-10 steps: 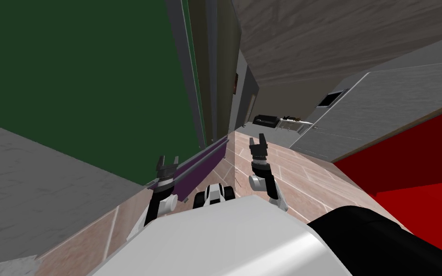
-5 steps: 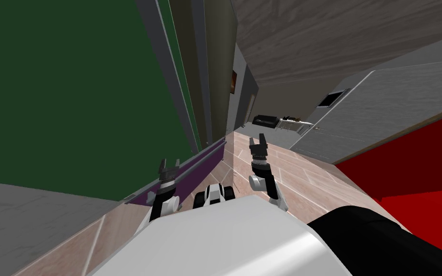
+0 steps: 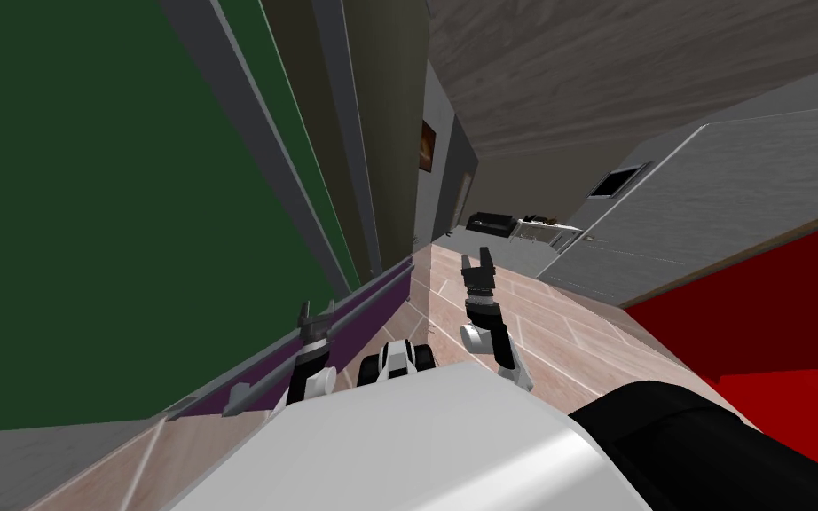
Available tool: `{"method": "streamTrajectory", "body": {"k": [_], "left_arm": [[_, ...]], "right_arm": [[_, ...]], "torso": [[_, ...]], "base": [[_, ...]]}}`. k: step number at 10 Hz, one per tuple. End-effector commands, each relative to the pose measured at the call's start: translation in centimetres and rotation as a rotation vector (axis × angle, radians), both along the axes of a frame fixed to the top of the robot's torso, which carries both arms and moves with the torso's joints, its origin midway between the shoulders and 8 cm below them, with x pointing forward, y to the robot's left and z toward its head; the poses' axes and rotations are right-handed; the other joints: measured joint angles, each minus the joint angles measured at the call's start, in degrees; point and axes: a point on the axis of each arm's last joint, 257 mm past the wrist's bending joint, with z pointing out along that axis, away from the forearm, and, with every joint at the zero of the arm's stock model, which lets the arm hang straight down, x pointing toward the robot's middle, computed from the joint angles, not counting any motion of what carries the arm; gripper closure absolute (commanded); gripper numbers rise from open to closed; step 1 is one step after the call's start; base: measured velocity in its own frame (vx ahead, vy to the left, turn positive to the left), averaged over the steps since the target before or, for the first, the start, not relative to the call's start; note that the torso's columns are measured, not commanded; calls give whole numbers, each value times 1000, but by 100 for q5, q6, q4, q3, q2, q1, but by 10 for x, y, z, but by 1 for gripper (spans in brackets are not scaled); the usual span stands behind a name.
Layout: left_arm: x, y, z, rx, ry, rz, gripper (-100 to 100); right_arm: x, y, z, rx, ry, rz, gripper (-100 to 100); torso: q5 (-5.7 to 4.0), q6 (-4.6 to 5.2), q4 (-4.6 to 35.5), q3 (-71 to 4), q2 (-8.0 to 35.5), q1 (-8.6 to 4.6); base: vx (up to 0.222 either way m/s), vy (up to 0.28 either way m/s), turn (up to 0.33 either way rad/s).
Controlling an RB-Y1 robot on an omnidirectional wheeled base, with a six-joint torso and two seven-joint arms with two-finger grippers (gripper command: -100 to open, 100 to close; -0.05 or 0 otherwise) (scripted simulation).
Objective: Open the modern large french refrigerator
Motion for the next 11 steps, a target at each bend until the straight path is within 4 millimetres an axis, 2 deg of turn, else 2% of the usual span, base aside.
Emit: {"method": "streamTrajectory", "body": {"k": [1,4,9,10,11], "left_arm": [[-3,1,-19,-55,14,11,-100],[-6,-7,-38,-139,22,32,-100],[13,-4,-16,-122,21,21,-100],[10,-5,-19,-122,20,22,-100],[3,-5,-26,-124,21,25,100]], "right_arm": [[0,0,0,0,0,0,0],[0,0,0,0,0,0,0],[0,0,0,0,0,0,0],[0,0,0,0,0,0,0],[0,0,0,0,0,0,0]], "torso": [[0,0,-3,-6,-9,-1],[-2,0,-1,-3,-4,-9],[0,0,-3,-5,-8,0],[-1,0,-4,-7,-11,-6],[-1,1,-4,-7,-12,-6]], "base": [[120,-94,-4],[85,-88,-5],[17,-6,14],[0,0,0],[-8,5,-9]]}}
